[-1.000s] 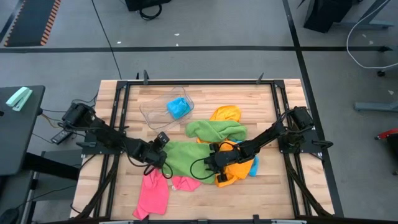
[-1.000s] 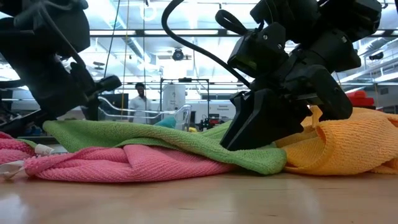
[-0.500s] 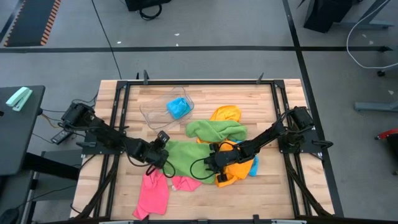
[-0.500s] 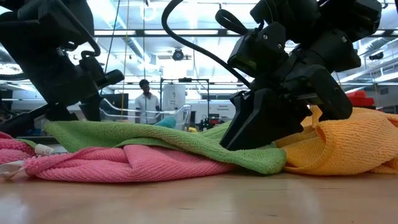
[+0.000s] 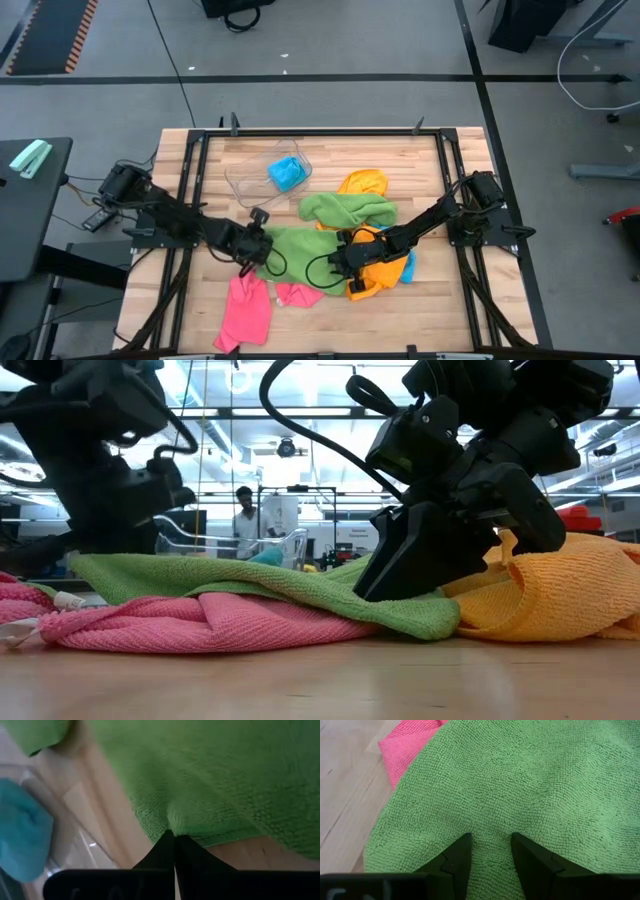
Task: Fold microfiber towels
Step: Fold the left green microfiber towel
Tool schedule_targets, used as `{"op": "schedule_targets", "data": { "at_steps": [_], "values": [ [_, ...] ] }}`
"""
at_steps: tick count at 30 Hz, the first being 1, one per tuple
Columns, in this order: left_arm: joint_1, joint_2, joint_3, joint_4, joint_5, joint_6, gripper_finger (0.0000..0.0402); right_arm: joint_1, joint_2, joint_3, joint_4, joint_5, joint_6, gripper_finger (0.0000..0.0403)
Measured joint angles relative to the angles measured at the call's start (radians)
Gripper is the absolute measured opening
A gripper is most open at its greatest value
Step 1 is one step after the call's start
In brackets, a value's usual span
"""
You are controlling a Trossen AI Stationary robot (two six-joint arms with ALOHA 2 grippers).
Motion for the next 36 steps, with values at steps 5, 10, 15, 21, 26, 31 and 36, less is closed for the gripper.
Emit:
{"op": "schedule_targets", "data": {
  "at_steps": [5,10,15,21,26,31,36],
  "values": [
    [0.048,-0.074,0.0,-0.023,0.004,-0.134,0.0005,0.0,0.0,0.0,0.0,0.0,0.0,0.0149],
    [0.122,-0.159,0.001,-0.045,0.053,-0.264,0.0008,0.0,0.0,0.0,0.004,0.0,-0.005,0.0149],
    [0.223,-0.197,0.001,-0.089,0.156,-0.445,0.0008,0.0,0.0,0.0,0.004,0.0,-0.006,0.0149],
    [0.274,-0.192,0.001,-0.134,0.192,-0.559,0.0014,0.0,0.0,0.0,0.004,0.001,0.002,0.0149],
    [0.27,-0.192,0.001,-0.129,0.192,-0.533,0.0015,0.0,0.0,0.0,0.004,0.001,-0.003,0.0149],
    [0.239,-0.192,0.001,-0.128,0.197,-0.533,0.0031,-0.002,0.0,0.0,0.003,0.001,-0.005,0.0149],
    [0.191,-0.192,0.001,-0.134,0.2,-0.558,0.0097,-0.002,0.0,0.0,0.003,0.0,0.002,0.0149]
  ]
}}
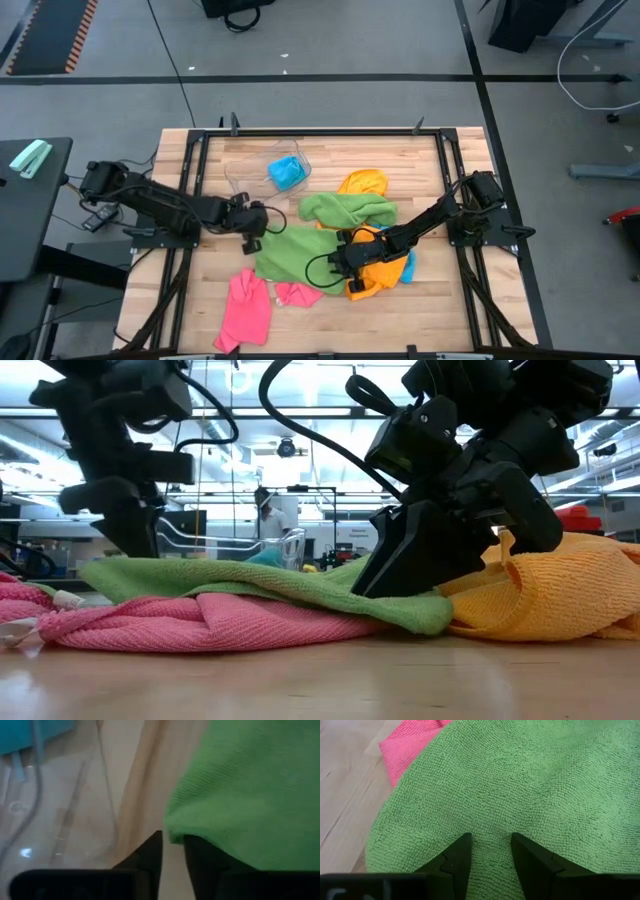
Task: Fold microfiber towels
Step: Fold the left green microfiber towel
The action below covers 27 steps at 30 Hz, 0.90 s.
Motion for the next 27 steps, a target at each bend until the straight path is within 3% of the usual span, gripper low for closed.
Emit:
{"op": "schedule_targets", "data": {
  "at_steps": [4,9,13,20,27],
  "values": [
    [-0.03,-0.003,0.063,-0.144,-0.006,-0.002,0.0144,0.0,0.0,0.0,0.0,0.0,0.002,0.0149],
    [-0.075,-0.003,0.187,-0.315,0.001,-0.006,0.0163,0.0,0.0,0.0,0.0,0.0,0.002,0.0149],
    [-0.162,0.0,0.218,-0.215,0.059,0.091,0.0159,0.0,0.0,0.0,0.0,0.0,0.002,0.0149],
    [-0.353,0.065,0.206,0.03,0.061,0.313,0.0138,0.0,0.0,0.0,0.0,0.0,0.013,0.0149],
    [-0.414,0.183,0.206,0.04,0.049,0.285,0.0132,0.0,0.0,0.0,0.0,0.0,0.006,0.0149]
  ]
}}
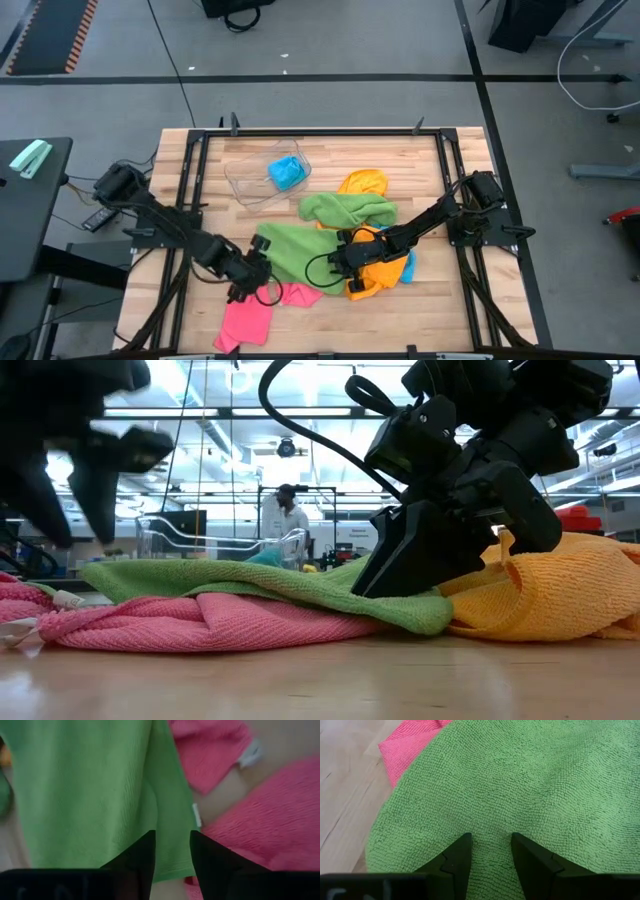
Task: Fold microfiber towels
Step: Fold the left green microfiber towel
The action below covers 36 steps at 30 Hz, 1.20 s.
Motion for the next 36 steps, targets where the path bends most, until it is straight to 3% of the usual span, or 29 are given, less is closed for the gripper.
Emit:
{"op": "schedule_targets", "data": {
  "at_steps": [8,14,24,31,36],
  "values": [
    [-0.001,0.112,0.0,-0.021,-0.084,0.058,0.0178,0.0,0.0,0.0,0.0,0.0,0.007,0.0149],
    [-0.028,0.128,0.0,-0.022,-0.185,0.134,0.0179,0.0,0.0,0.0,0.0,0.0,0.008,0.0149],
    [-0.037,0.13,0.0,-0.039,-0.202,0.133,0.0109,0.0,0.0,0.0,0.0,0.0,0.0,0.0149],
    [-0.035,0.123,0.005,-0.052,-0.186,-0.011,0.0013,0.0,0.0,0.0,0.0,0.0,0.003,0.0149],
    [-0.031,0.061,0.049,-0.089,-0.121,-0.049,0.001,0.0,0.0,0.0,0.002,0.0,0.003,0.0149]
  ]
}}
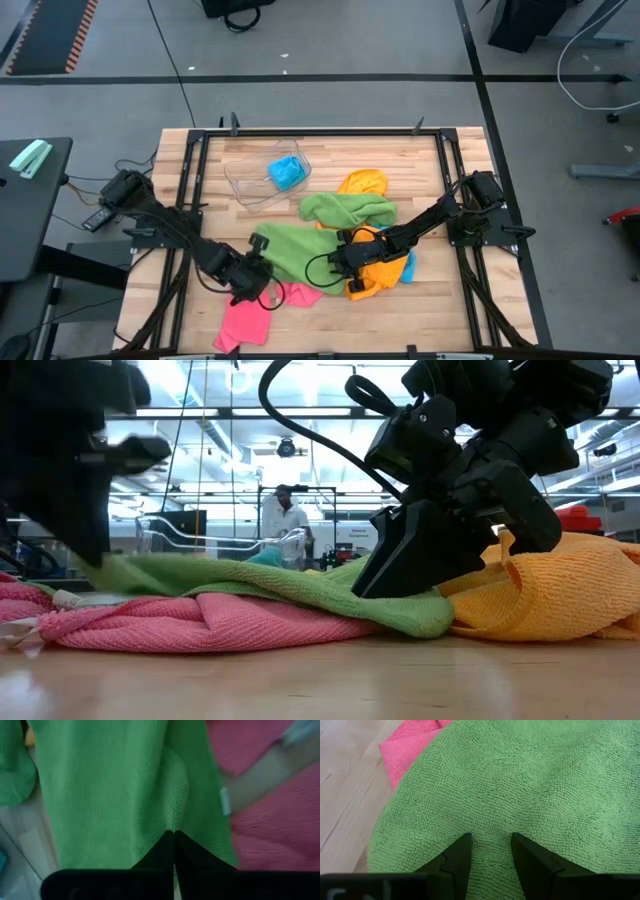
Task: Fold microfiber towels
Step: Fold the left green microfiber towel
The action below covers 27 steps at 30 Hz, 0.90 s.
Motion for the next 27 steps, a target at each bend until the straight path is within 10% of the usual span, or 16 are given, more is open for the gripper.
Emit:
{"op": "schedule_targets", "data": {
  "at_steps": [11,27],
  "values": [
    [0.086,-0.094,0.031,-0.01,0.356,-0.209,0.0005,0.002,0.0,0.0,0.016,0.0,0.019,0.0149],
    [0.103,-0.049,0.031,-0.049,0.498,-0.201,0.0013,0.002,-0.015,0.005,0.022,0.0,0.079,0.0149]
  ]
}}
